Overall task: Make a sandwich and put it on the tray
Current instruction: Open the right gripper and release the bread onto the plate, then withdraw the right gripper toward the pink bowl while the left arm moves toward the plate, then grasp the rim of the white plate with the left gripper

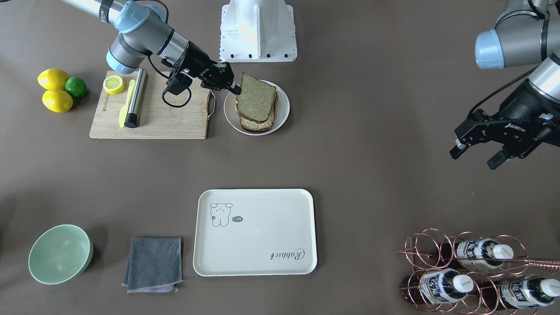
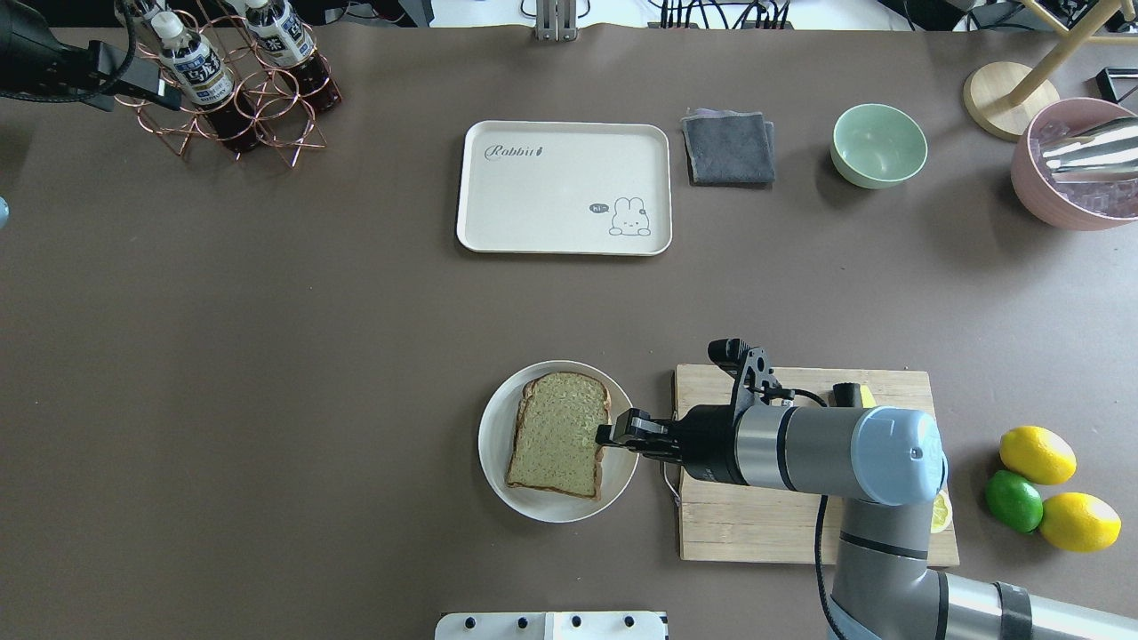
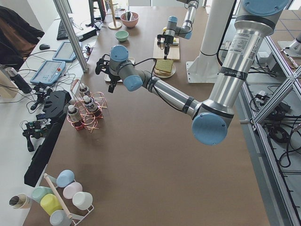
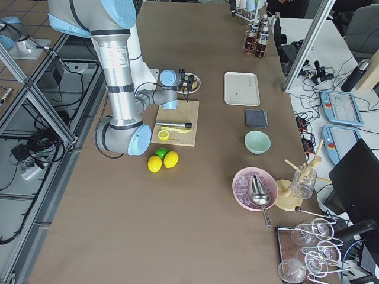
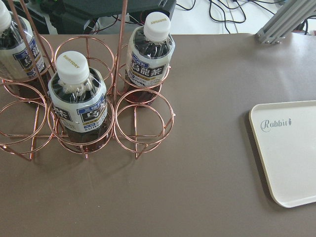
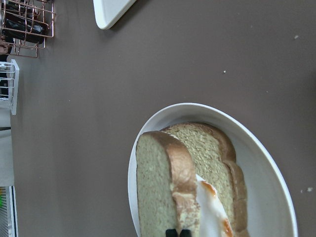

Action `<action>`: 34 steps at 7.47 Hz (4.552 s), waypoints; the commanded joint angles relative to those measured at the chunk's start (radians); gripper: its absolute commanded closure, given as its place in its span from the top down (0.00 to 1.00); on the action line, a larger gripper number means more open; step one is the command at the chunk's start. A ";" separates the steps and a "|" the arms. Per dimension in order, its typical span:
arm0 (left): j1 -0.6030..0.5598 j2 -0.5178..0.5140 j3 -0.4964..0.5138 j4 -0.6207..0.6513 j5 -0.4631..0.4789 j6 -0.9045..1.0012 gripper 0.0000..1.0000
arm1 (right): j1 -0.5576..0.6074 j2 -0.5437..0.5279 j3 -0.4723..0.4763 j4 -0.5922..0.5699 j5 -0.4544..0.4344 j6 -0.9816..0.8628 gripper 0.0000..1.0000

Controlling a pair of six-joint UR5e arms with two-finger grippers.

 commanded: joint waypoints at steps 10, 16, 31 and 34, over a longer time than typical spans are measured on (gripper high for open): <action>0.002 -0.007 0.008 0.002 0.001 0.000 0.97 | 0.047 0.007 0.016 0.000 0.006 0.005 0.99; 0.213 -0.067 -0.091 0.003 0.190 -0.305 0.98 | 0.450 -0.042 0.062 -0.126 0.344 -0.102 0.99; 0.979 -0.028 -0.153 -0.046 0.921 -0.687 0.88 | 1.104 -0.242 0.068 -1.212 0.569 -1.629 0.99; 0.978 -0.030 -0.131 -0.051 0.912 -0.680 0.67 | 1.104 -0.251 0.074 -1.214 0.570 -1.623 0.99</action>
